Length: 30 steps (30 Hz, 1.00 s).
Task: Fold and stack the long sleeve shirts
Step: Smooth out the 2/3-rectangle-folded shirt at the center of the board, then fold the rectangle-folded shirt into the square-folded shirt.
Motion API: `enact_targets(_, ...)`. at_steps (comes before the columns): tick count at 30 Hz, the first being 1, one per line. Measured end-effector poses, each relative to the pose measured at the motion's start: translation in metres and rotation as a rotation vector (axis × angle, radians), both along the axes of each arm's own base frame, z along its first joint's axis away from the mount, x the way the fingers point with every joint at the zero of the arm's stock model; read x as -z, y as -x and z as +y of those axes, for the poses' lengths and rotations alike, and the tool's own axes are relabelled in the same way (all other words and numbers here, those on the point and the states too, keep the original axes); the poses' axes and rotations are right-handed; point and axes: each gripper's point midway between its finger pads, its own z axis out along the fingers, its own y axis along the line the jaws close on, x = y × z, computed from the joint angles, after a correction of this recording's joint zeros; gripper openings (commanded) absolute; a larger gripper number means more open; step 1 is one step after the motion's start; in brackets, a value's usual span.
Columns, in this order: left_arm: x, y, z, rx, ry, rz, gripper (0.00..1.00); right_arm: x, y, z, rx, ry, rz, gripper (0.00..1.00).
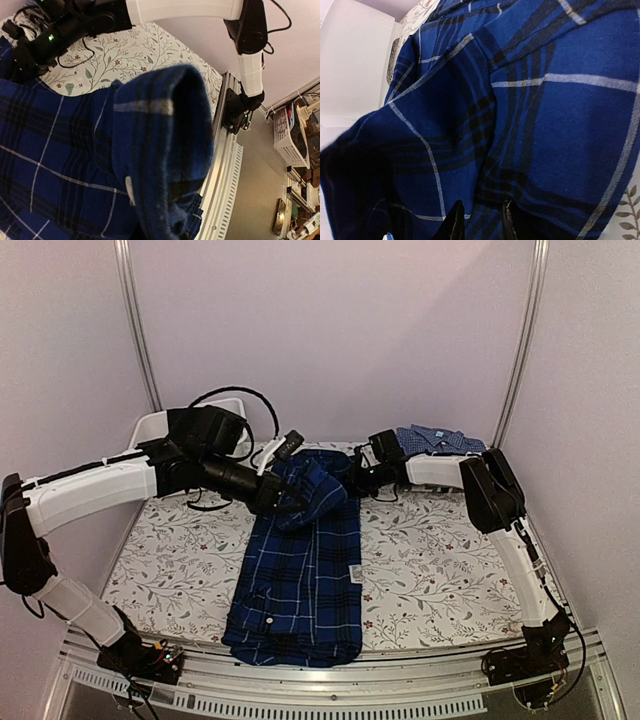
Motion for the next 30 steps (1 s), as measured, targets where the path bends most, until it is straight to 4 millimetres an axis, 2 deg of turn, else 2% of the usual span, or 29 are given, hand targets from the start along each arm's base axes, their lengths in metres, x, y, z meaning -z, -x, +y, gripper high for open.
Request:
enact_targets(7, 0.032, 0.027, -0.003, 0.046, -0.062, 0.075, 0.01, 0.0, -0.007, -0.009, 0.021, -0.002, 0.004, 0.26)
enact_targets(14, 0.056, 0.053, -0.018, 0.116, -0.108, 0.115, 0.01, -0.001, -0.008, -0.011, 0.023, 0.024, -0.003, 0.26)
enact_targets(20, 0.081, 0.071, -0.017, 0.137, -0.161, 0.161, 0.06, -0.001, -0.007, -0.014, 0.015, 0.051, -0.011, 0.27)
enact_targets(23, 0.088, 0.077, -0.016, 0.141, -0.175, 0.178, 0.17, -0.004, -0.005, -0.017, 0.014, 0.069, -0.009, 0.27)
enact_targets(25, 0.091, 0.08, -0.016, 0.146, -0.18, 0.181, 0.31, -0.011, -0.004, -0.019, 0.016, 0.081, -0.015, 0.27)
enact_targets(28, 0.092, 0.084, -0.018, 0.156, -0.182, 0.177, 0.5, -0.032, -0.001, -0.019, 0.013, 0.094, -0.049, 0.31)
enact_targets(30, 0.093, 0.085, -0.019, 0.153, -0.179, 0.179, 0.58, -0.053, 0.001, -0.018, 0.011, 0.094, -0.086, 0.33)
